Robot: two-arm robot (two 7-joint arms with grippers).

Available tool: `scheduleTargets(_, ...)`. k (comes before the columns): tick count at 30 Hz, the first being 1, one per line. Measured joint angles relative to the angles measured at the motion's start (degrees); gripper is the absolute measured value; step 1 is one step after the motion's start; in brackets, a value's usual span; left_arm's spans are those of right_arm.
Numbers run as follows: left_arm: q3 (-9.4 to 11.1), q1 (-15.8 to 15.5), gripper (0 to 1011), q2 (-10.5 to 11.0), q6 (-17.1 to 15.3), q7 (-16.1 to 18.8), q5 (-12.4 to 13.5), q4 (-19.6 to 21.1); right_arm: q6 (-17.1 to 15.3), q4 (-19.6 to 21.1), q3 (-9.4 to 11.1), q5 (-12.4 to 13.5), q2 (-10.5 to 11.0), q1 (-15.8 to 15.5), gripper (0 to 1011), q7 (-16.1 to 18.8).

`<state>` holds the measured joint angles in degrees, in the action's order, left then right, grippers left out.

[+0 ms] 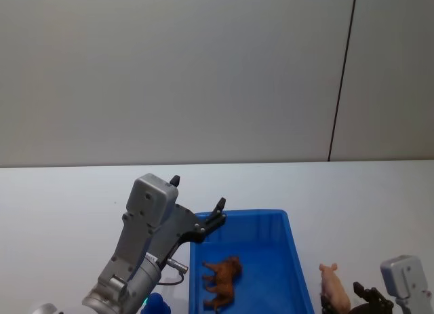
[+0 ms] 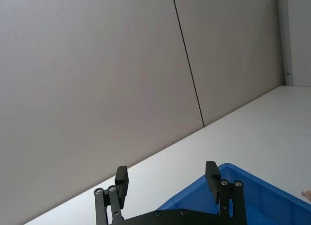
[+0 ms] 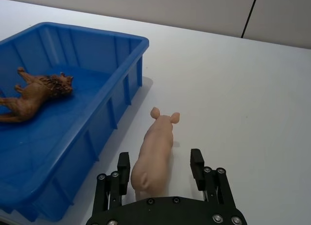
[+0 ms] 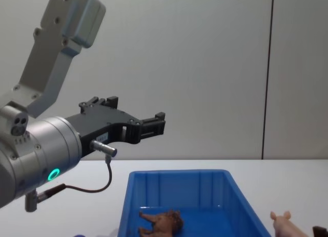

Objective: Pick up the two dolls from the table and place them into the box.

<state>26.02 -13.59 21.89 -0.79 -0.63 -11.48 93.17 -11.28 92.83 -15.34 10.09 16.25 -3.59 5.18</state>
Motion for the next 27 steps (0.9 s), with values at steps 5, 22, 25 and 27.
scheduleTargets(5,0.00,0.00,1001,0.00,0.00,0.00,0.00,0.00,0.39,-1.27,0.00,0.00,-0.42,0.49,646,0.00)
scheduleTargets(22,0.00,0.00,1001,0.00,0.00,0.00,0.00,0.00,1.78,-0.76,0.38,0.30,-0.75,0.50,383,-0.90)
scheduleTargets(25,0.00,0.00,1001,0.00,0.00,0.00,0.00,0.00,2.43,0.08,0.48,0.42,-0.72,0.46,383,-0.65)
scheduleTargets(27,0.00,0.00,1001,0.00,0.00,0.00,0.00,0.00,2.78,0.64,0.51,0.50,-0.71,0.46,383,-0.33)
